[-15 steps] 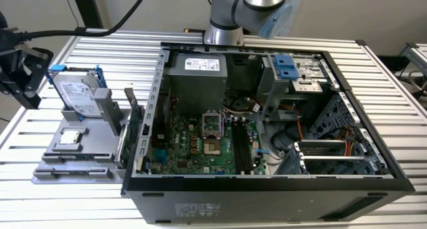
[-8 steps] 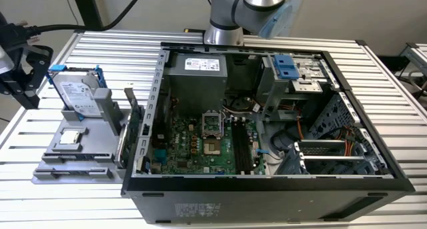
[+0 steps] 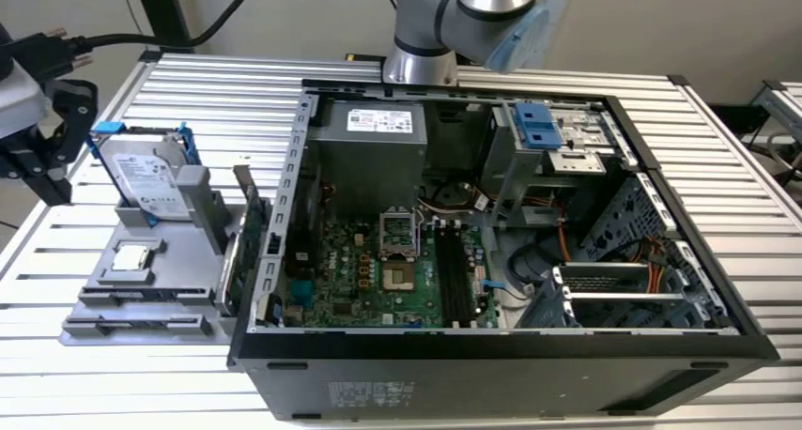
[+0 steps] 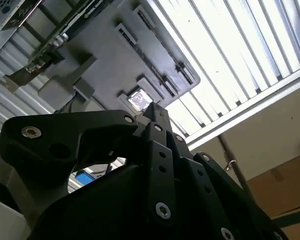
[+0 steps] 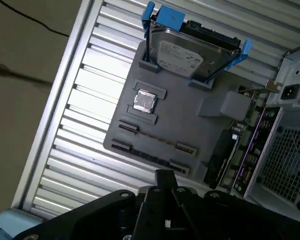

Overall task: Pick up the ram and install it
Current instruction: 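Pick up the ram and move it above insertion slot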

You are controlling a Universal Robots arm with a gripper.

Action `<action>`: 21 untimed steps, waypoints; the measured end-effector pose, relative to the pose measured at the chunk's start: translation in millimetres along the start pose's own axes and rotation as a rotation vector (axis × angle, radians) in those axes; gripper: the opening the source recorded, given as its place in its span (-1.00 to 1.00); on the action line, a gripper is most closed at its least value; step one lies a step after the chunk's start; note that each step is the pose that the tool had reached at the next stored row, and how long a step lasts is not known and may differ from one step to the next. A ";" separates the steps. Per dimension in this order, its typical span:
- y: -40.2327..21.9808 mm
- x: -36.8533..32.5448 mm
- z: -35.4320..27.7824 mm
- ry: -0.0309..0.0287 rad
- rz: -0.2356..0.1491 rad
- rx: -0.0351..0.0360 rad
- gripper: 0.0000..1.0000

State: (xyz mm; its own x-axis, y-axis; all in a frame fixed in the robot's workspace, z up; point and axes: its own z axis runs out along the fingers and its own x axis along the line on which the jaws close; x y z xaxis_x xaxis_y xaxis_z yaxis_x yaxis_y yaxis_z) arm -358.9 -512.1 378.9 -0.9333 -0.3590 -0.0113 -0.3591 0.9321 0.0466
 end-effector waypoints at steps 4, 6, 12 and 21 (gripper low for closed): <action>0.1 0.2 0.0 0.0033 -0.067 -0.0003 -1.00; 0.1 0.3 0.0 0.0047 -0.097 -0.0005 -1.00; 0.3 0.7 0.0 0.0091 -0.189 -0.0014 -1.00; 0.4 1.0 0.0 0.0161 -0.341 -0.0031 -1.00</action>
State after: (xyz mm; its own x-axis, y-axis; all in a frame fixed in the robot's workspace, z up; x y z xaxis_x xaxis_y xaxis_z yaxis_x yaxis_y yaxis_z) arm -360.0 -512.1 378.9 -0.7595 -0.6504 -0.0110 -0.6502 0.7584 0.0458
